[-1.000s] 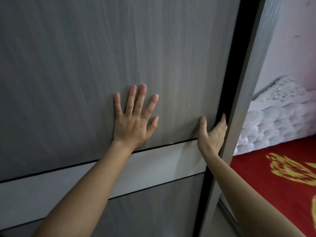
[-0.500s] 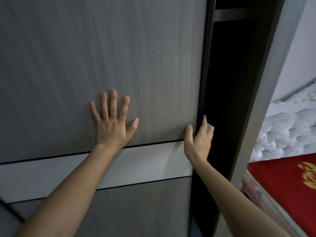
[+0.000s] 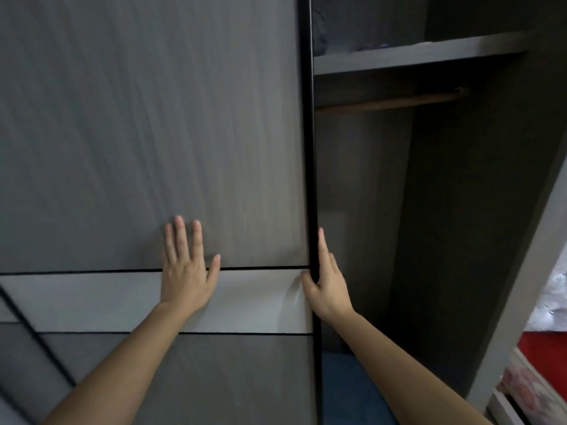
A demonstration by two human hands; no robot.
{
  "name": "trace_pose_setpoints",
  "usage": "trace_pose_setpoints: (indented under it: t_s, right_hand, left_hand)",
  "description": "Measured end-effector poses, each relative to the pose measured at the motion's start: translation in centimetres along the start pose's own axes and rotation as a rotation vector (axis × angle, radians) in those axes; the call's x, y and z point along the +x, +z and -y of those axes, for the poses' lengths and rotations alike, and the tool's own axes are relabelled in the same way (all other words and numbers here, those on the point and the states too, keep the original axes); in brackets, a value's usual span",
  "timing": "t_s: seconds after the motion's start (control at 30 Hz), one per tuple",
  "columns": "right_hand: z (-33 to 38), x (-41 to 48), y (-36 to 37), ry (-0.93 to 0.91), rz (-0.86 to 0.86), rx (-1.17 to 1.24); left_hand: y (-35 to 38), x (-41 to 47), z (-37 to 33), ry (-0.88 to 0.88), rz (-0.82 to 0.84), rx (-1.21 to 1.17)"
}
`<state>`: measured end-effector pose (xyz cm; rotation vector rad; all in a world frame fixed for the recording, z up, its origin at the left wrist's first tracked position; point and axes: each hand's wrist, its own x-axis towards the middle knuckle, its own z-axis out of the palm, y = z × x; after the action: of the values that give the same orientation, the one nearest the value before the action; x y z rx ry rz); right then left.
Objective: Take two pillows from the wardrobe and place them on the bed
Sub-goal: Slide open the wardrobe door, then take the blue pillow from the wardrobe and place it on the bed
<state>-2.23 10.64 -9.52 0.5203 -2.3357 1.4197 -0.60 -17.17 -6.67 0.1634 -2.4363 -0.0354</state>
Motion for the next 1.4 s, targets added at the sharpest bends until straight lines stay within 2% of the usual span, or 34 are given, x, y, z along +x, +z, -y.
trace_pose_setpoints:
  t_s: [0.2,0.47,0.67,1.0,1.07,1.13,1.2,1.4]
  right_hand:
    - [2.5,1.0,5.3,-0.069,0.143,0.006]
    - [6.0,1.7,13.0,-0.135,0.227,0.0]
    - [6.9,1.5,17.1,-0.151,0.403,-0.009]
    - [6.9,3.1,21.3,-0.196,0.759,-0.155]
    - [6.6,3.4,21.5,-0.222,0.771,-0.199]
    - [5.7,3.4,21.1,-0.212,0.766,-0.24]
    - [4.2,3.3,20.2,-0.188,0.747,-0.277]
    - [-3.5,2.6,14.5,-0.033,0.739,-0.515]
  left_hand:
    - [-0.6,-1.2,4.6,-0.06,0.12,-0.053]
    - [-1.0,-2.8,9.7,-0.067,0.26,-0.081]
    - [-0.5,-3.3,13.4,-0.141,0.351,-0.098]
    - [-0.2,-3.2,17.6,-0.261,0.418,-0.162]
    - [-0.2,-3.4,17.7,-0.275,0.36,-0.13]
    - [-0.1,-3.8,17.1,-0.21,0.159,-0.073]
    - [0.3,-4.4,15.6,-0.046,0.016,-0.042]
    - [5.4,-6.2,8.1,0.262,0.171,-0.142]
